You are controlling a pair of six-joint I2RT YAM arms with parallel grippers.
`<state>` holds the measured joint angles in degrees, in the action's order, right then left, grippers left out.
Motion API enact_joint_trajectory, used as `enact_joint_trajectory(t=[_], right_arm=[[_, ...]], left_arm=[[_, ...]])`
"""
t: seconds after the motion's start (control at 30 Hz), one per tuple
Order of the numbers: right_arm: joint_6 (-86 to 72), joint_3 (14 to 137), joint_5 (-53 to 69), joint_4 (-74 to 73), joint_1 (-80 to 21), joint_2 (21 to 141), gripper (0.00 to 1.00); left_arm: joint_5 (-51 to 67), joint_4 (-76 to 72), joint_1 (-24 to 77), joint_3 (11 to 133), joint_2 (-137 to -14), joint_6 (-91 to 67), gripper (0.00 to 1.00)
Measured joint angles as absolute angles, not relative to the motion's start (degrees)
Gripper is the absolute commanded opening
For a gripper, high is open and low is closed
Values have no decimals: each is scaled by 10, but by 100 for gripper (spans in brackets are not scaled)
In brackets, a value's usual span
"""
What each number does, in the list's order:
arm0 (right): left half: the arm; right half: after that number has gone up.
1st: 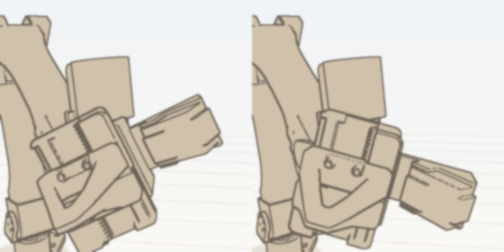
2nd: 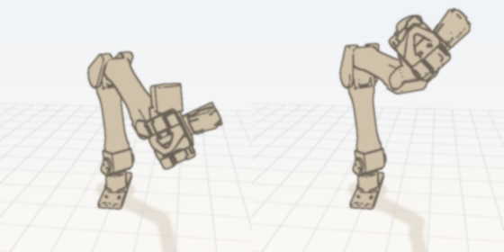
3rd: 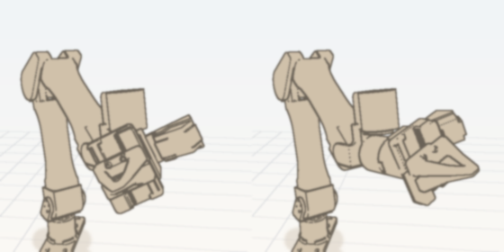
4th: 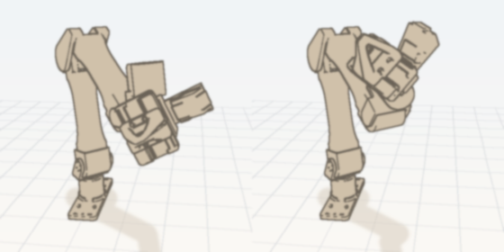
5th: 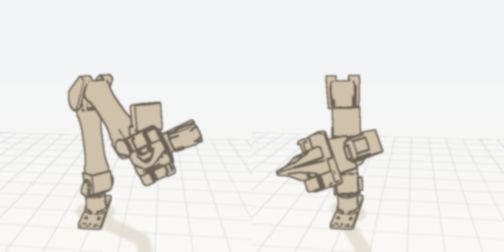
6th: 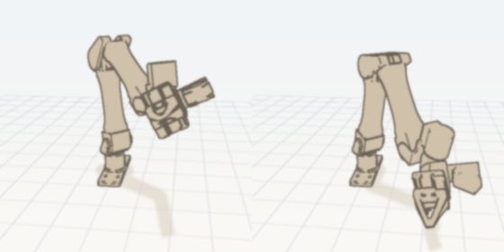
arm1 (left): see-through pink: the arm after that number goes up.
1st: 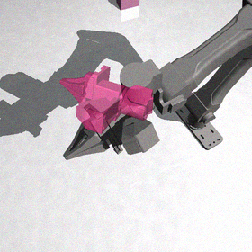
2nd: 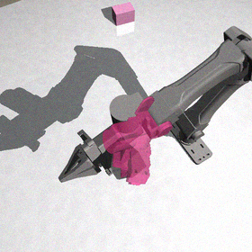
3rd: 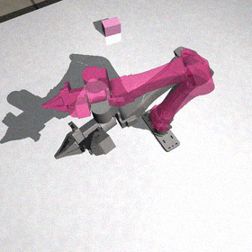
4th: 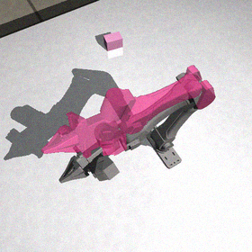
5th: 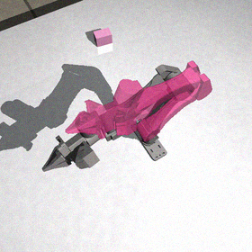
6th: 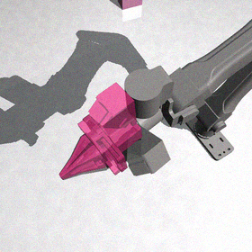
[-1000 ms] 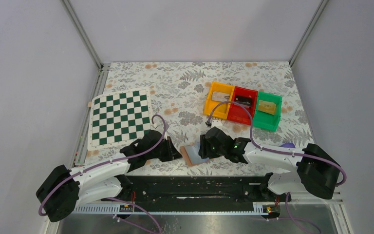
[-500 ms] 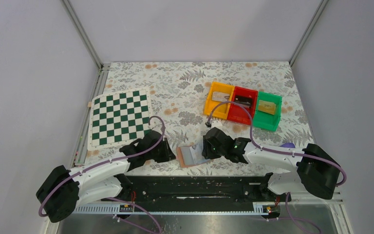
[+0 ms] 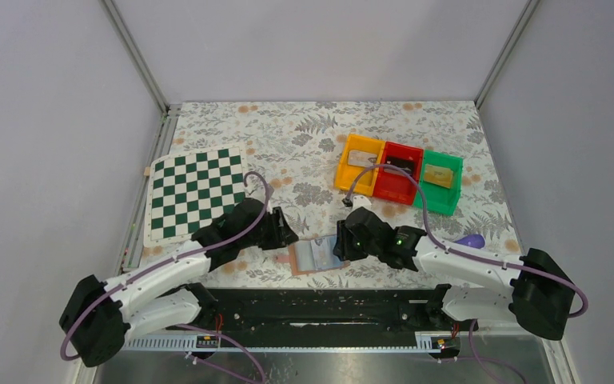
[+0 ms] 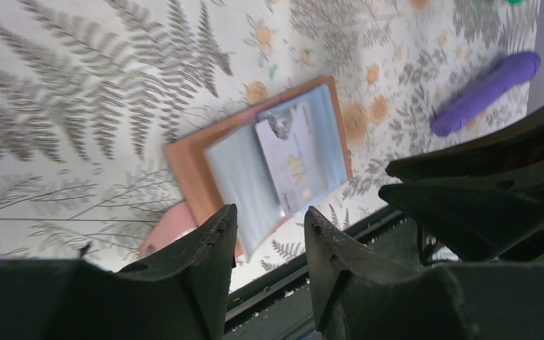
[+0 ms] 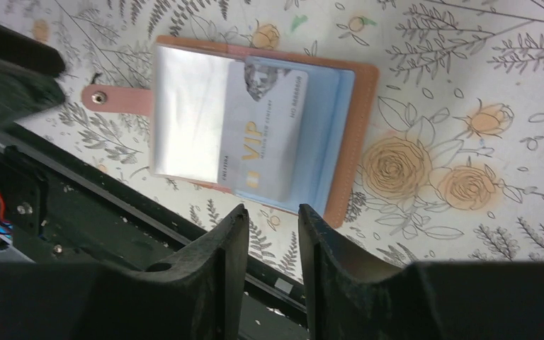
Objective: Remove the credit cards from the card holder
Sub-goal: Remove the credit card from the card holder.
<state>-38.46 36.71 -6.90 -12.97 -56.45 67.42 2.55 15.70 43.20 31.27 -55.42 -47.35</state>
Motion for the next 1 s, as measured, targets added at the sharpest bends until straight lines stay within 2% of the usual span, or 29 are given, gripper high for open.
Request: enact_joint_trajectory(t=[0.17, 0.53, 1.0], right_arm=[[-380, 368, -35, -96, -544, 680, 25], [-396, 359, 87, 34, -481, 778, 21], [-444, 269, 116, 154, -457, 818, 20]], left_arm=[[71, 89, 466, 310, -617, -481, 36], [86, -59, 480, 257, -722, -528, 36], [78, -175, 488, 215, -774, -535, 39]])
